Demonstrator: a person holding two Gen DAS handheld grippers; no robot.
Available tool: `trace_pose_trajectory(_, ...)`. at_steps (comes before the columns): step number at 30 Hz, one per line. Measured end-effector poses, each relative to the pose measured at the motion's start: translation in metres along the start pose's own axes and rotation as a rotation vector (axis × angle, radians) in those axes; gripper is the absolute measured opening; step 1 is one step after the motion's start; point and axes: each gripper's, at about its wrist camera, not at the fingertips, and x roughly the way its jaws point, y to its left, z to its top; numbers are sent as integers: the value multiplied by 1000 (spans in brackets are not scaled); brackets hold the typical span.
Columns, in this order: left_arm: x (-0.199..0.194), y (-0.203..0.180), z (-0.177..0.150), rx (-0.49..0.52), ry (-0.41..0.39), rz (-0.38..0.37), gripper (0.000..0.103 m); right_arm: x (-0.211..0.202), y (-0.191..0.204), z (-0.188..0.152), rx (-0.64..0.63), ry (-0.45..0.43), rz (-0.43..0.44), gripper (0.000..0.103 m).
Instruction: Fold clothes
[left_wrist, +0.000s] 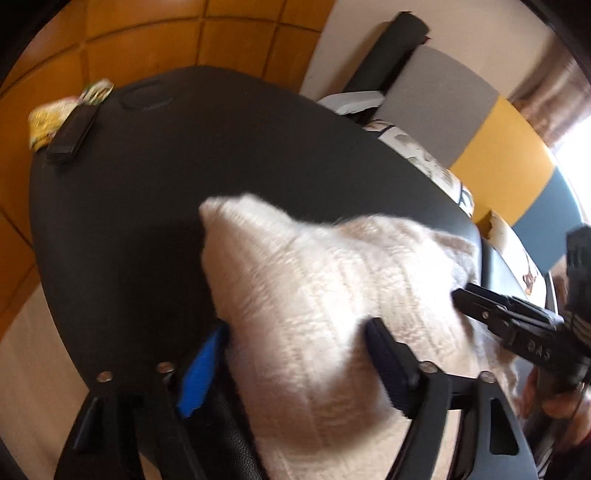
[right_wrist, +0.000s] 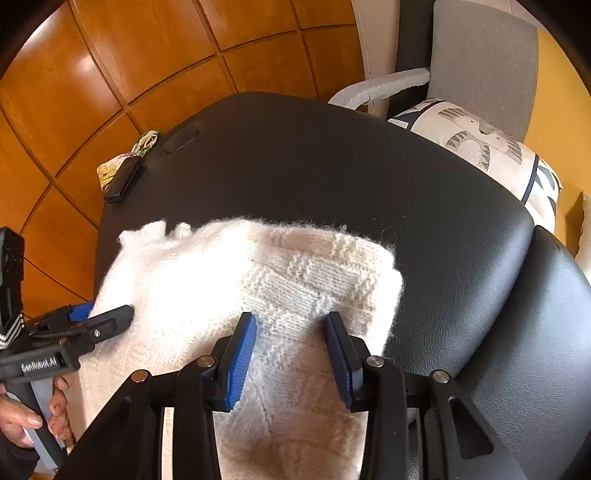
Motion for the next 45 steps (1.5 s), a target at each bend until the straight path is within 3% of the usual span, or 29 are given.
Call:
trace_pose_trajectory(3, -8, 0, 2, -13, -14, 22, 79, -24, 6, -1, -27, -34, 36, 38)
trace_pose_trajectory(6, -25, -9, -7, 17, -86, 54, 79, -55, 20, -14, -95, -77, 107, 38)
trace_pose_trajectory(11, -53, -26, -38, 57, -158, 17, 79, -72, 39, -53, -216, -27, 127, 38)
trace_pose_trajectory(15, -47, -40, -63, 91, -126, 7, 79, -54, 24, -78, -178, 57, 62, 38)
trace_pose_trajectory(17, -43, -46, -74, 109, -108, 11, 79, -46, 12, -86, -136, 76, 33, 33)
trace_pose_trajectory(24, -15, -31, -90, 106, -10, 31, 79, -44, -2, -97, -23, 36, 42, 33)
trace_pose_trajectory(26, -30, -27, -87, 89, -59, 27, 79, -59, 1, -101, 1, -21, 33, 33)
trace_pose_trajectory(29, -65, -33, -82, 161, -189, 115, 80, -86, 7, -107, 35, -128, 19, 35)
trace_pose_trajectory(33, -105, -41, -74, 202, -322, 211, 94, -113, 23, -119, 66, -209, 14, 38)
trace_pose_trajectory(36, -113, -45, -68, 186, -327, 248, 102, -120, 39, -125, 63, -211, -21, 38)
trace_pose_trajectory(43, -139, -44, -71, 59, -332, 187, 102, -118, 64, -137, 21, -187, -55, 38)
trace_pose_trajectory(45, -148, -46, -79, 48, -363, 218, 102, -115, 68, -140, 5, -178, -67, 38)
